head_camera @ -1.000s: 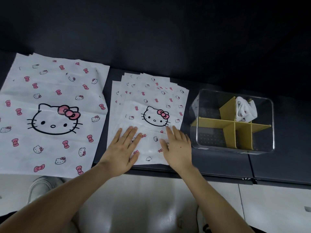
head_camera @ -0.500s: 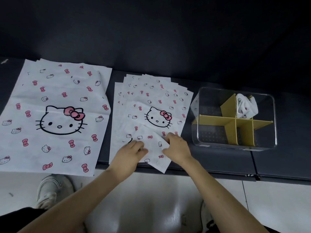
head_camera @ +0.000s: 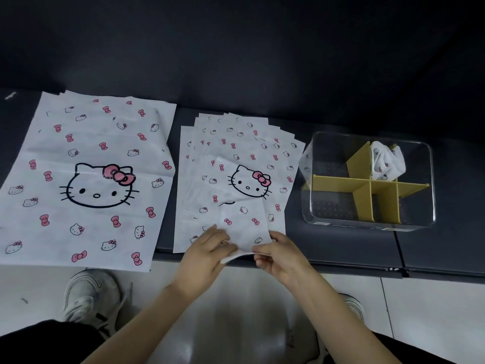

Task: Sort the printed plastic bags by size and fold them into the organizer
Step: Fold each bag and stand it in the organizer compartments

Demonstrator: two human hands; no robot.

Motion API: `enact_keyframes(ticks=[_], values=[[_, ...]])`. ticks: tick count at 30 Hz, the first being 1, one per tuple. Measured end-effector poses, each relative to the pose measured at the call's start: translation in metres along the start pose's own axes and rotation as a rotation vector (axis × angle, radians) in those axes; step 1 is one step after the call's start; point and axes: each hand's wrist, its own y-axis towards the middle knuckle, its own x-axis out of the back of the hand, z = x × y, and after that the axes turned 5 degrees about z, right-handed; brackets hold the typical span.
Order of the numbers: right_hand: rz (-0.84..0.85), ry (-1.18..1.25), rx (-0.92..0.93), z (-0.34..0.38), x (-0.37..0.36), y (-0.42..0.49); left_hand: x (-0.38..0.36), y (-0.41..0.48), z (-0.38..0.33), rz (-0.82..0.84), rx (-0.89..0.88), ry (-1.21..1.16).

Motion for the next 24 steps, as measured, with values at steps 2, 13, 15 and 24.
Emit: enact_keyframes(ticks=[2,13,15,24], values=[[-0.016,-0.104,0.1,-0.003,0.005,-0.002,0.003,0.004,0.001,0.043,0.076,-0.091],[-0.163,-0.72,0.596,-0.001,0.024,0.035,0.016,0.035,-0.003,0.17,0.604,-0.189],[-0.219,-0.705,0.557,0.002,0.022,0.044,0.016,0.04,-0.001,0.13,0.671,-0.248],[-0.348,-0.814,0.509,0.005,0.017,0.052,-0.001,0.056,-0.009,-0.118,0.843,-0.097]])
